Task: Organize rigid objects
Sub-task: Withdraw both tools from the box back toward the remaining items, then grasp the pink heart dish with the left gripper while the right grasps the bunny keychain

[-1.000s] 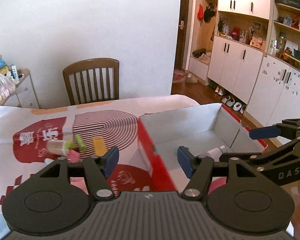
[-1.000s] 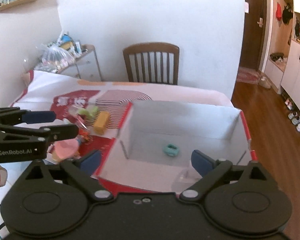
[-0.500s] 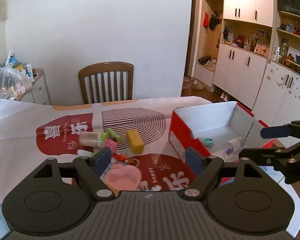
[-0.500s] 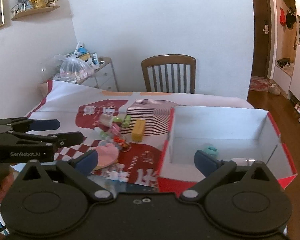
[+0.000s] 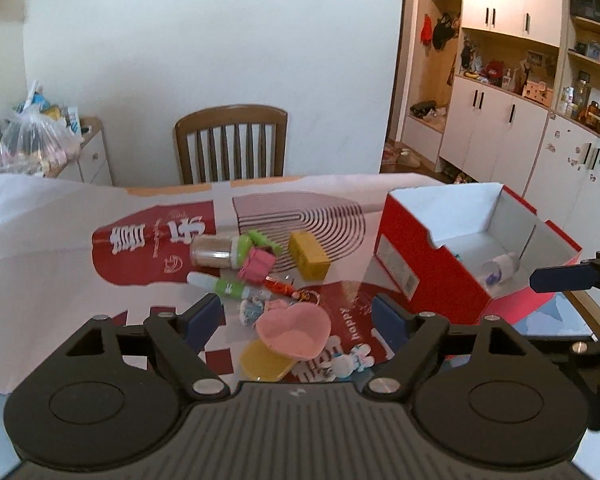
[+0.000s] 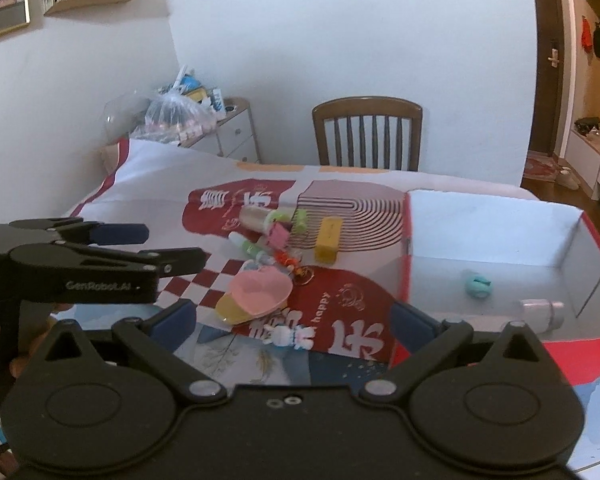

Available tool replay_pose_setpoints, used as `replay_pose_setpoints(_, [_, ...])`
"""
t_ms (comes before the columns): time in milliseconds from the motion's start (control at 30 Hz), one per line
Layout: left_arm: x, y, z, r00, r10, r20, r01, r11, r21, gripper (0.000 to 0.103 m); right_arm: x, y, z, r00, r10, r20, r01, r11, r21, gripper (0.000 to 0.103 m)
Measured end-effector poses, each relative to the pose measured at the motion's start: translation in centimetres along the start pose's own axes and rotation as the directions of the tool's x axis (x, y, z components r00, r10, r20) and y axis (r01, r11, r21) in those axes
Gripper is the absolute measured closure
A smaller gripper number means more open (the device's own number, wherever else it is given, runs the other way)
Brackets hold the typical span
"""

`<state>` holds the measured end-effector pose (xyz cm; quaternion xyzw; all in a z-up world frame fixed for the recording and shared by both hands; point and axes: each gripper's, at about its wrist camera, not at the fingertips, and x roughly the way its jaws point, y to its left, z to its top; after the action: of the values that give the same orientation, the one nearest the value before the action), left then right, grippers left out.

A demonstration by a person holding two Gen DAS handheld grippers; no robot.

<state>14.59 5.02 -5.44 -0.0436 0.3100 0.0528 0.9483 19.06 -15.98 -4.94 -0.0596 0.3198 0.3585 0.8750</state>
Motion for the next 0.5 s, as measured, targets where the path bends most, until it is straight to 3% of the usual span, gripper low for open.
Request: replay_pose_setpoints(500, [6.3,2.2,-2.7,0.992,0.003,-0.129,-0.010,0.999,-0.051,0.020,6.5,2.2,-2.1,0.993,-0.016,-0.115,0.002,0.993,-0.122,0.000])
